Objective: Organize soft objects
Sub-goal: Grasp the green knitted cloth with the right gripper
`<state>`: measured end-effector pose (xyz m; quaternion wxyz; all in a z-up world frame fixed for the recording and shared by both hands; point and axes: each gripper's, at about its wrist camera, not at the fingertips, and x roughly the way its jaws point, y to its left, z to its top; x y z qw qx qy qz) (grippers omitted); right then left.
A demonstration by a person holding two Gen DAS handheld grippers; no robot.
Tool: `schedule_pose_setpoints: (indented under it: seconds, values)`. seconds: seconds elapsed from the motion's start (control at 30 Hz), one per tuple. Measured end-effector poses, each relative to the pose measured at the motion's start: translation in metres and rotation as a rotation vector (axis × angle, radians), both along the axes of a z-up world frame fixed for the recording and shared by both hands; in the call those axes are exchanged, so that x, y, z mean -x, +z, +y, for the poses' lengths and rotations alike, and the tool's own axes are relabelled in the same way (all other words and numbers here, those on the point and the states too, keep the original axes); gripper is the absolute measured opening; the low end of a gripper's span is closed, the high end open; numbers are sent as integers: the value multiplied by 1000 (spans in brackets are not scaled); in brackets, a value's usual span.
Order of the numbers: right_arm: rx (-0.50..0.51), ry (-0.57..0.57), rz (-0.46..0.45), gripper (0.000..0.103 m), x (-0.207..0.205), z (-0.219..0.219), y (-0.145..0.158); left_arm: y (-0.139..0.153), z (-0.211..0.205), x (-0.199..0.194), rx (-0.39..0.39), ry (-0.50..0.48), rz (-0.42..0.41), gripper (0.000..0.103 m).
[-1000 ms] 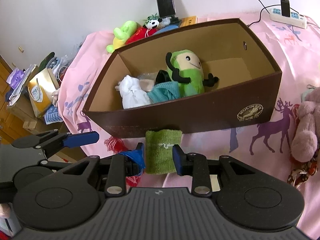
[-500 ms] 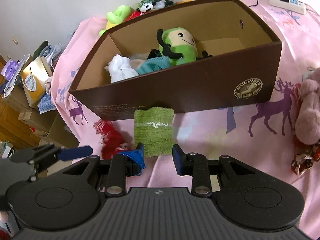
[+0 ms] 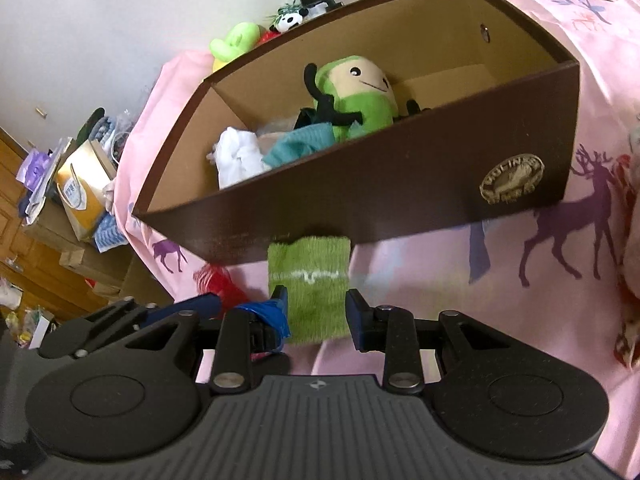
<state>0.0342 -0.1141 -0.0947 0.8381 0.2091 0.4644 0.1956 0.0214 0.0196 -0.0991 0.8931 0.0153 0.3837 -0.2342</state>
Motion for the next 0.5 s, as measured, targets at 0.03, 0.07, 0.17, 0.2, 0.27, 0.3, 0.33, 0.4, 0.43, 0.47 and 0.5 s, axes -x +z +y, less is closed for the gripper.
schedule_pose_setpoints:
  seconds: [0.03,0.07,0.17,0.2,0.27,0.3,0.33,0.4,0.43,0.47,0.5]
  values:
    - [-3,5,1,14,-3,0,-1,-3,-2,-4,3,-3,10,71]
    - [-4,13,2,14,-7,0,-2,-5,-3,-8,7,-6,20,71]
    - [-9,38,5,15,-15,0,-5,-13,-5,-16,4,-2,42,71]
    - [-14,47,8,15,-17,0,-7,-15,-6,-19,0,5,49,71]
    - [-20,69,21,15,-22,2,-11,-20,-5,-25,0,22,70,71]
    - [-19,82,25,15,-24,3,-14,-22,-5,-28,0,30,81,71]
    - [-14,95,28,15,-25,5,-16,-24,-5,-30,1,38,91,71]
    - [-10,115,32,15,-29,8,-20,-27,-4,-34,8,55,103,71]
    - [-12,122,37,15,-32,9,-22,-28,-4,-35,15,59,108,71]
    - [-15,128,44,15,-34,9,-24,-29,-5,-36,25,61,112,71]
    - [-16,132,52,16,-36,9,-25,-29,-5,-37,30,62,115,71]
